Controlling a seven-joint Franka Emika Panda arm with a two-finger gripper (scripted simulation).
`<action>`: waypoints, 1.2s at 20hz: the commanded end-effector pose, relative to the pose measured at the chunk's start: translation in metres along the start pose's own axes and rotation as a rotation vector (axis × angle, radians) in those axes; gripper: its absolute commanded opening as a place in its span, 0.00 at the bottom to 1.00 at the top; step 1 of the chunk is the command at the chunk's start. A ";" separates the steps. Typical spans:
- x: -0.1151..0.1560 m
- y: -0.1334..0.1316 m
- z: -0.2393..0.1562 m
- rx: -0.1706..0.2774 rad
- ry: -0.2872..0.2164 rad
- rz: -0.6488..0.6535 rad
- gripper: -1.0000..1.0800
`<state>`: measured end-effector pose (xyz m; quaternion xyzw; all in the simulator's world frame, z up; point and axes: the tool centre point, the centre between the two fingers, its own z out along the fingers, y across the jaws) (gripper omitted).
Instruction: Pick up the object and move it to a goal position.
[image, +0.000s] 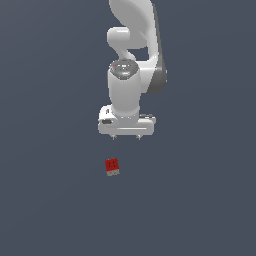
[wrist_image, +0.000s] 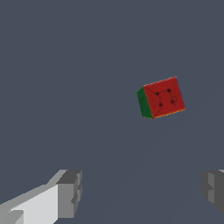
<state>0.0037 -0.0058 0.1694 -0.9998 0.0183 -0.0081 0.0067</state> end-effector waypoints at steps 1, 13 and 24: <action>0.000 0.000 0.000 0.000 0.000 0.000 0.96; 0.006 0.004 -0.015 -0.016 0.016 -0.036 0.96; 0.013 0.009 -0.006 -0.010 0.011 0.085 0.96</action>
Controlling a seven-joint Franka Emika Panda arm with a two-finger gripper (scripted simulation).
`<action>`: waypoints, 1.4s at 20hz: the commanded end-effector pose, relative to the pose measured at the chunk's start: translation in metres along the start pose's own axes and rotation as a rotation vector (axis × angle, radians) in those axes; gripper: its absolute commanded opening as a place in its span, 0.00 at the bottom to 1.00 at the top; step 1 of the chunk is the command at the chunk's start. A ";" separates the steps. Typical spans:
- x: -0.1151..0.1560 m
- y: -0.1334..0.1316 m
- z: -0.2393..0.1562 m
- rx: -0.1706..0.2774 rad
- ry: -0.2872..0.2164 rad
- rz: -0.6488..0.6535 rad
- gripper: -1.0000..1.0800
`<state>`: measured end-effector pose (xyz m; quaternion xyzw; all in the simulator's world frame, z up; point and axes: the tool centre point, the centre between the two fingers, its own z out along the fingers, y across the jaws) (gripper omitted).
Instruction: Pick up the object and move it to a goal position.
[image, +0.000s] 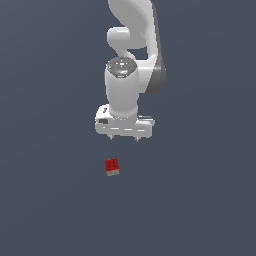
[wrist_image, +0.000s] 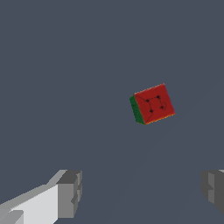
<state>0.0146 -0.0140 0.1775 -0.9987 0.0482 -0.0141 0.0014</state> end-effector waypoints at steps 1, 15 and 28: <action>0.003 0.002 0.003 0.001 -0.002 0.046 0.96; 0.024 0.018 0.032 0.006 -0.017 0.444 0.96; 0.043 0.034 0.063 -0.002 -0.025 0.837 0.96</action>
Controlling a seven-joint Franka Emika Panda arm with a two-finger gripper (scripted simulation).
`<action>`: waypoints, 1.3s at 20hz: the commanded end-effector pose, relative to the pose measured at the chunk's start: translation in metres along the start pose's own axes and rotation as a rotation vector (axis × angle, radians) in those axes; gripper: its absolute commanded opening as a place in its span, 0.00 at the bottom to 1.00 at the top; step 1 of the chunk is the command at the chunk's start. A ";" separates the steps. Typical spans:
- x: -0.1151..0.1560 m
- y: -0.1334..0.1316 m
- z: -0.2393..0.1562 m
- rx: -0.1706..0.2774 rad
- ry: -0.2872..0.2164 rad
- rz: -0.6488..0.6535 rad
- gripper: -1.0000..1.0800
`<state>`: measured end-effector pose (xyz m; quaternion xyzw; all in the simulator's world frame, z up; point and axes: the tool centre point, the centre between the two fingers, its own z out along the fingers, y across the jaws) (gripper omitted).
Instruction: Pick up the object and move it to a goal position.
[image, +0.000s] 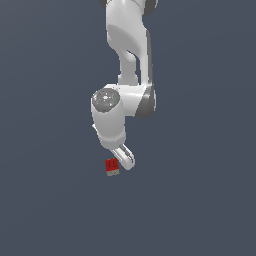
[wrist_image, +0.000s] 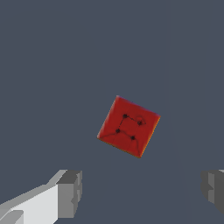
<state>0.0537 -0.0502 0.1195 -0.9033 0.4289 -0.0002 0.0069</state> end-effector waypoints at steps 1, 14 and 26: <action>0.005 0.000 0.006 -0.002 0.000 0.077 0.96; 0.024 -0.001 0.030 -0.009 0.006 0.392 0.96; 0.028 -0.001 0.036 -0.011 0.008 0.461 0.96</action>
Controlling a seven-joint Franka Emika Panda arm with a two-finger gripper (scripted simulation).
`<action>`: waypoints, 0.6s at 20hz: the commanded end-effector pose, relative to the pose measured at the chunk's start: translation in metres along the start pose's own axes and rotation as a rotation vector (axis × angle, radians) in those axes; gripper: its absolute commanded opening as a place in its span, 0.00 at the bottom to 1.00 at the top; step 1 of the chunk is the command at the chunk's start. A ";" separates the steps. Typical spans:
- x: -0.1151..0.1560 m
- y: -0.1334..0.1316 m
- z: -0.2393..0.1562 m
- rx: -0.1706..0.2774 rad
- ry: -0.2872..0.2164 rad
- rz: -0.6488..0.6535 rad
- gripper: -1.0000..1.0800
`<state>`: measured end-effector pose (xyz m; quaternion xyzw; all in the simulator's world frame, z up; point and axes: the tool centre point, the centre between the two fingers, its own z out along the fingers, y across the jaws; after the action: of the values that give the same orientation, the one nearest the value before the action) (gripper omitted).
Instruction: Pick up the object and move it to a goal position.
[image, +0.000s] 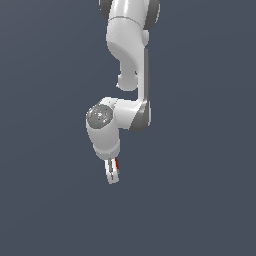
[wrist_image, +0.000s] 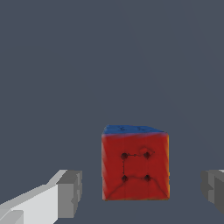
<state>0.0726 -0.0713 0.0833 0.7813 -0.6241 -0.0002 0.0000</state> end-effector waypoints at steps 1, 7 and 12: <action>0.000 0.000 0.001 0.000 0.000 0.000 0.96; 0.000 0.001 0.025 0.000 0.000 0.003 0.96; 0.000 0.001 0.047 0.000 0.000 0.005 0.96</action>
<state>0.0712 -0.0714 0.0415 0.7799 -0.6258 -0.0006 0.0003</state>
